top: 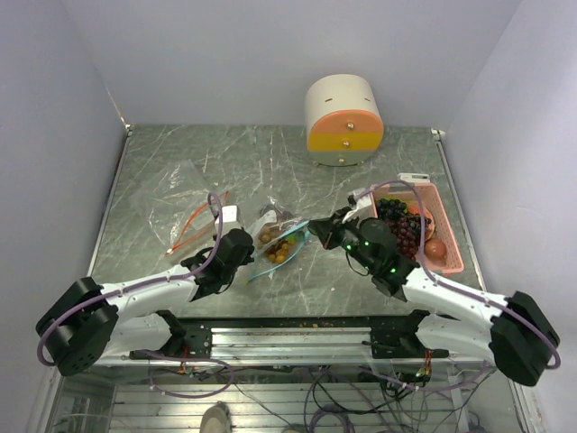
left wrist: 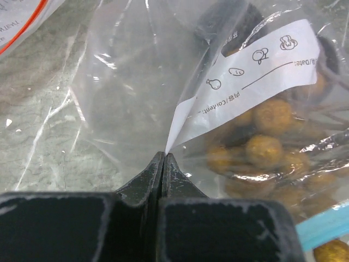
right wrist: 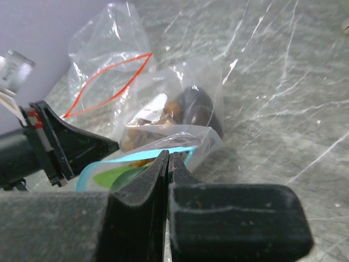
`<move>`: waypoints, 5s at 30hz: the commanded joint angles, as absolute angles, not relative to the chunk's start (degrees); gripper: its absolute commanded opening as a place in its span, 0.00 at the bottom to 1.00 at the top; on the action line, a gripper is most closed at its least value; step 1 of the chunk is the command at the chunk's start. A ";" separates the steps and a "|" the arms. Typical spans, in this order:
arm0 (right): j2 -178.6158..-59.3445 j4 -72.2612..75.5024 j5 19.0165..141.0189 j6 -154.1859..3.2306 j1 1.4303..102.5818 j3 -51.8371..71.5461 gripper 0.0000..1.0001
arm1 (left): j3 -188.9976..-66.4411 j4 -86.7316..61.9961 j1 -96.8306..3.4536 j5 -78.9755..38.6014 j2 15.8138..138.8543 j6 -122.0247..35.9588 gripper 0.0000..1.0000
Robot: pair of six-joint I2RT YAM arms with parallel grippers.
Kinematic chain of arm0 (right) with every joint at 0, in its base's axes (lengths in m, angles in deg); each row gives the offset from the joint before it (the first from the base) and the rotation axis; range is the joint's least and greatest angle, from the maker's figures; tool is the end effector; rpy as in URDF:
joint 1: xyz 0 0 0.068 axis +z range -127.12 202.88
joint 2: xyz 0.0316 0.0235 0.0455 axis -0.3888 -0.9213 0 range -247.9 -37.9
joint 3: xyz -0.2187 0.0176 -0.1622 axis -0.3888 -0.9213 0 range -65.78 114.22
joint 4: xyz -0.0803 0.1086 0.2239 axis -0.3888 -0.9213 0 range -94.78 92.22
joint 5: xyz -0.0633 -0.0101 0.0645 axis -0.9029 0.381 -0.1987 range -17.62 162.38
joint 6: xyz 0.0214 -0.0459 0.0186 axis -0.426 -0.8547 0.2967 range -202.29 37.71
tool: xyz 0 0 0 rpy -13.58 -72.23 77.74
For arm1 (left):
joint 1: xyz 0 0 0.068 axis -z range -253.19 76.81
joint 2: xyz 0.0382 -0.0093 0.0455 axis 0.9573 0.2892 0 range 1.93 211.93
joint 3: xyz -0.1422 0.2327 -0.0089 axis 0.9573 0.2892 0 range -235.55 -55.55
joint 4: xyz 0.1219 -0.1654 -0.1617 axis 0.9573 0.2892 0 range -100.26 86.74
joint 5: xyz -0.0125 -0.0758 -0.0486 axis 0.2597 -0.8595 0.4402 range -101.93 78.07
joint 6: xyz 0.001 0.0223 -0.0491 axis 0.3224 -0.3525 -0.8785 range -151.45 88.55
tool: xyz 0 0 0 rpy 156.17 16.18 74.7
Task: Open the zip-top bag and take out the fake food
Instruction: Pick up the fake fruit from the zipper food storage bag, then place the fake fruit in the bin.
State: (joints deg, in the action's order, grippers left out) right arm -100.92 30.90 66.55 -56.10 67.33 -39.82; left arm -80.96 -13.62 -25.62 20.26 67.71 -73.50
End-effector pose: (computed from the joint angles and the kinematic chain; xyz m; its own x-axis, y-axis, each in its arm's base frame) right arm 0.1740 0.1656 0.2330 -0.3691 0.2530 -0.8943 -0.5149 0.7454 0.4234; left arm 0.1626 -0.1497 0.1786 -0.5278 -0.2627 -0.8077 -0.0213 0.9547 -0.2966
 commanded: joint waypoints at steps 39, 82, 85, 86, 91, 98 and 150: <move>-116.12 44.47 74.77 -51.22 82.26 -39.80 0.00 | -84.20 -24.05 -25.91 13.66 77.97 -75.65 0.07; -96.47 22.60 59.63 -54.03 80.38 -40.33 0.00 | -84.21 -21.11 -25.72 15.08 75.53 -75.32 0.07; -90.27 18.31 59.64 -55.37 80.36 -39.94 0.00 | -84.91 -20.52 -25.66 14.79 75.99 -75.19 0.07; -87.51 17.24 60.25 -56.09 80.29 -40.02 0.00 | -85.09 -20.40 -25.65 14.75 76.07 -75.17 0.07; -73.90 11.72 60.61 -56.79 79.54 -39.33 0.00 | -86.26 -21.04 -25.68 14.59 77.46 -75.18 0.07; -62.53 5.82 51.66 -59.60 79.20 -36.33 0.00 | -85.05 -23.34 -25.65 13.54 78.99 -75.89 0.07; -72.11 5.50 10.54 -68.90 79.22 -27.47 0.00 | -85.24 -24.23 -23.36 14.49 79.58 -74.29 0.08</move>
